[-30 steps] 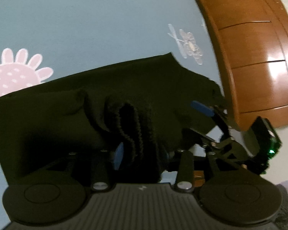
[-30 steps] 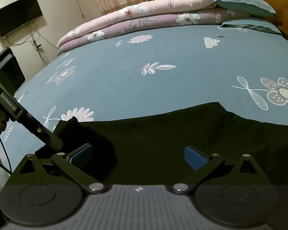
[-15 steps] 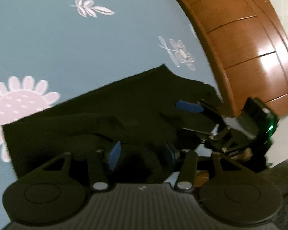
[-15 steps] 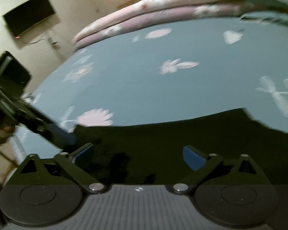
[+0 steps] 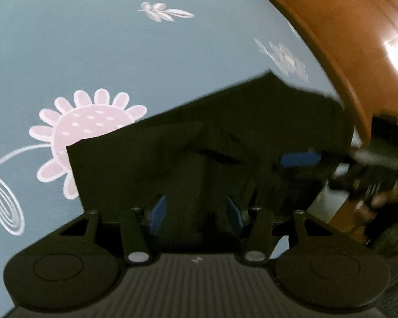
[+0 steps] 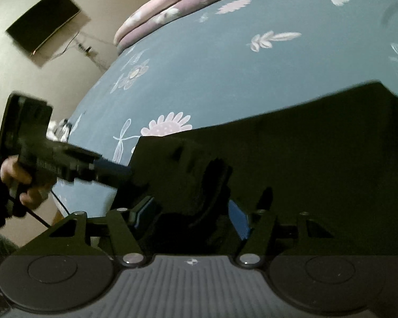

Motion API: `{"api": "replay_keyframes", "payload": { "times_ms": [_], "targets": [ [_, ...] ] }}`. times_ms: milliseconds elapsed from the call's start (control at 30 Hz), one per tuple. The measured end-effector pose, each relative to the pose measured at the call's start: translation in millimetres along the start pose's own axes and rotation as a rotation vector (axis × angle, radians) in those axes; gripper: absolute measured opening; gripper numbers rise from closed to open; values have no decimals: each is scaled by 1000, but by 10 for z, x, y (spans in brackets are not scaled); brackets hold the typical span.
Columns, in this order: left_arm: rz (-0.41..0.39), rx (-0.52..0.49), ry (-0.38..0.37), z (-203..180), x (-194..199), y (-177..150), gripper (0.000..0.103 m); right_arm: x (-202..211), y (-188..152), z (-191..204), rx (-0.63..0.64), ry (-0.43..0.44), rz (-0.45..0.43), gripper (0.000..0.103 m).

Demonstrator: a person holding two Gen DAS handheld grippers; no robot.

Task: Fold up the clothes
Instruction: 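Raise the shorts with the left gripper while the right gripper moves beside them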

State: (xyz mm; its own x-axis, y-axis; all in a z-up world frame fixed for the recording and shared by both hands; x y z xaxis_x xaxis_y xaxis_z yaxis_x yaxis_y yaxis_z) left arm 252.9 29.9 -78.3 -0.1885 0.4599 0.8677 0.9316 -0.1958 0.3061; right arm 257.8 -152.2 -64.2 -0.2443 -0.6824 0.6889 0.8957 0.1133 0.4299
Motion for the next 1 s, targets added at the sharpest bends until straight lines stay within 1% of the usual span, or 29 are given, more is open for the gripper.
{"api": "replay_keyframes", "payload": {
  "times_ms": [67, 167, 267, 333, 433, 500, 567, 600, 667, 800, 900, 1000],
  "targets": [
    [2, -42, 31, -4, -6, -70, 55, -10, -49, 5, -41, -2, -18, 67],
    [-9, -147, 87, -1, 41, -284, 58, -12, -118, 32, -76, -24, -60, 68],
    [-36, -187, 120, 74, 119, -465, 60, 21, -164, 81, -99, -36, -116, 76],
    [-71, -217, 127, 91, 190, -557, 62, 54, -213, 131, -91, -32, -151, 86],
    [-120, -306, 161, 29, 235, -739, 67, 108, -291, 212, -74, -25, -204, 89],
    [-145, -371, 185, -33, 228, -894, 68, 131, -381, 286, -55, -11, -222, 90],
    [-171, -436, 209, -96, 223, -1048, 68, 149, -515, 380, -17, -11, -233, 93],
    [-183, -452, 216, -121, 208, -1128, 68, 144, -584, 422, 3, -22, -235, 97],
    [-207, -473, 227, -170, 160, -1285, 68, 109, -717, 493, 29, -42, -231, 97],
    [-260, -503, 298, -272, 81, -1455, 70, 4, -939, 585, 36, -56, -210, 97],
    [-299, -527, 373, -360, 55, -1494, 70, -11, -1031, 609, 19, -24, -225, 97],
    [-346, -549, 441, -426, 43, -1495, 70, -29, -1046, 621, -5, 1, -252, 97]
  ]
}}
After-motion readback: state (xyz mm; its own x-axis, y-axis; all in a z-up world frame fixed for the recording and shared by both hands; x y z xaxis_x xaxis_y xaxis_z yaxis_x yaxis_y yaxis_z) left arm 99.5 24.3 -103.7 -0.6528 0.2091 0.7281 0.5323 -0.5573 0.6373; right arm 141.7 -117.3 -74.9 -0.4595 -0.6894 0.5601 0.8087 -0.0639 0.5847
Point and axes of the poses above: each gripper's, at about its wrist camera, not at the fingertips, and x roughly against the way its jaws point, z to its left, y to its top, the point moved 8 cm from there along -x, roughly the way its jaws point, and after that the axes turned 4 degrees about z, right-handed, at the moved point
